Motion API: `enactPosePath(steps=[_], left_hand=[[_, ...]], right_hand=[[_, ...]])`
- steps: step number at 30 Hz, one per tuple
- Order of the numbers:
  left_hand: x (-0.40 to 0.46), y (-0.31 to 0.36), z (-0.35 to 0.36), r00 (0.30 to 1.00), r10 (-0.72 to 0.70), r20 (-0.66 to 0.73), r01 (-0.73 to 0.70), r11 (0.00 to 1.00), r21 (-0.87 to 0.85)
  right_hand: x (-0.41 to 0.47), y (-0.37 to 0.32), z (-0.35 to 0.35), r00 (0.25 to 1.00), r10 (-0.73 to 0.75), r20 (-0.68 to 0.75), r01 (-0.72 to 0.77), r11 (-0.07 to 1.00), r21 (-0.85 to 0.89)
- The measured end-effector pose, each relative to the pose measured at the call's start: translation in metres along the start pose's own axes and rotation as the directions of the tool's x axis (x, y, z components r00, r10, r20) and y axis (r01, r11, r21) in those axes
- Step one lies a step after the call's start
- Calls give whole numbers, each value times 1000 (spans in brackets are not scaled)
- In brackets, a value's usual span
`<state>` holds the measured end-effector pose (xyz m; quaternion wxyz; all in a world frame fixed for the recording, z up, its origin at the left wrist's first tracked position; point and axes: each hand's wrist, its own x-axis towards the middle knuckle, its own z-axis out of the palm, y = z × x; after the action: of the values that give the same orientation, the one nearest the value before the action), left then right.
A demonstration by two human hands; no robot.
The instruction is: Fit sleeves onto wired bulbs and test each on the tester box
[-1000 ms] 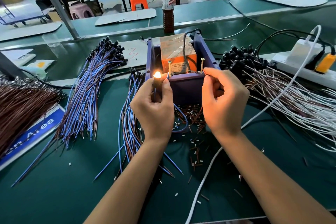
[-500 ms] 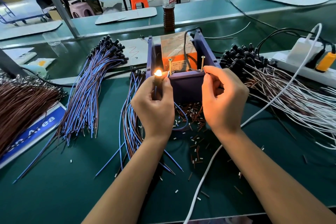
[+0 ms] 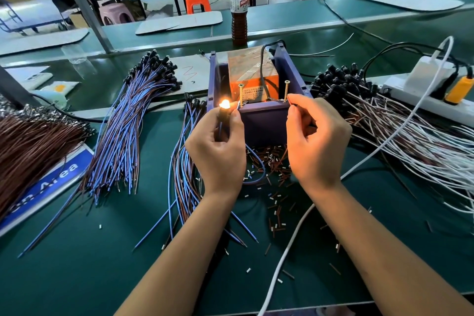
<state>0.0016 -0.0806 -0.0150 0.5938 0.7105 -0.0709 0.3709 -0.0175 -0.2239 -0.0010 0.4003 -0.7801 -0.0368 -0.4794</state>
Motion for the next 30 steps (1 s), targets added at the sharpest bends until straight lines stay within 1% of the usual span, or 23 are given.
enactPosePath(steps=[4,6,8,10,12,13,14,15,16,17,18,19,20,21,22,23,24,25,26,28,29,30], left_hand=[[0,2,-1,999,-32,9,32,999,-4],[2,7,-4,998,-62,4,62,998,-21],[8,12,-12,994,-106,-22,105,994,-37],[21,19,-26,981,-193,1,192,977,-97],[38,27,-47,935,-329,131,350,914,-205],[47,31,-60,887,-397,237,453,849,-272],[58,35,-74,816,-453,360,566,753,-336],[70,40,-91,735,-480,479,666,643,-378],[82,45,-106,653,-478,587,746,540,-390],[94,50,-120,576,-443,687,808,435,-398],[104,54,-130,489,-373,789,869,285,-404],[112,60,-136,416,-281,865,909,112,-400],[120,66,-139,384,-213,898,919,1,-393],[127,71,-137,398,-197,896,913,-10,-408],[133,75,-135,436,-235,869,899,70,-433],[140,78,-129,484,-296,823,874,207,-440],[148,79,-123,528,-357,771,843,332,-423],[155,77,-118,550,-416,724,828,386,-407],[161,74,-113,547,-478,687,835,374,-404],[171,63,-106,513,-574,639,858,310,-410],[174,54,-101,492,-605,626,870,305,-388],[176,47,-96,472,-633,614,882,320,-347]], right_hand=[[1,2,-3,1000,-5,13,5,1000,15],[0,2,-7,1000,2,6,-2,998,55],[0,2,-12,1000,-22,14,21,995,98],[3,-1,-18,996,-84,26,80,988,131],[8,-6,-22,990,-139,32,132,976,170],[13,-9,-24,988,-148,44,136,969,206],[20,-14,-25,989,-130,78,104,958,269],[28,-21,-26,986,-88,145,31,934,357],[36,-28,-27,968,-36,249,-81,893,442],[44,-37,-24,925,5,380,-205,848,488],[51,-48,-22,854,28,519,-310,828,467],[55,-59,-17,762,32,647,-377,834,403],[56,-74,-9,656,19,755,-412,847,337],[54,-90,0,542,-3,840,-444,848,289],[48,-106,8,435,-26,900,-489,833,260],[41,-121,16,351,-38,936,-559,793,242],[34,-135,22,301,-45,953,-637,734,236],[27,-145,28,279,-64,958,-700,670,249],[20,-151,32,274,-85,958,-738,620,266],[9,-158,39,260,-114,959,-799,532,280],[4,-160,42,252,-102,962,-828,492,269],[-1,-161,45,246,-75,966,-841,479,251]])
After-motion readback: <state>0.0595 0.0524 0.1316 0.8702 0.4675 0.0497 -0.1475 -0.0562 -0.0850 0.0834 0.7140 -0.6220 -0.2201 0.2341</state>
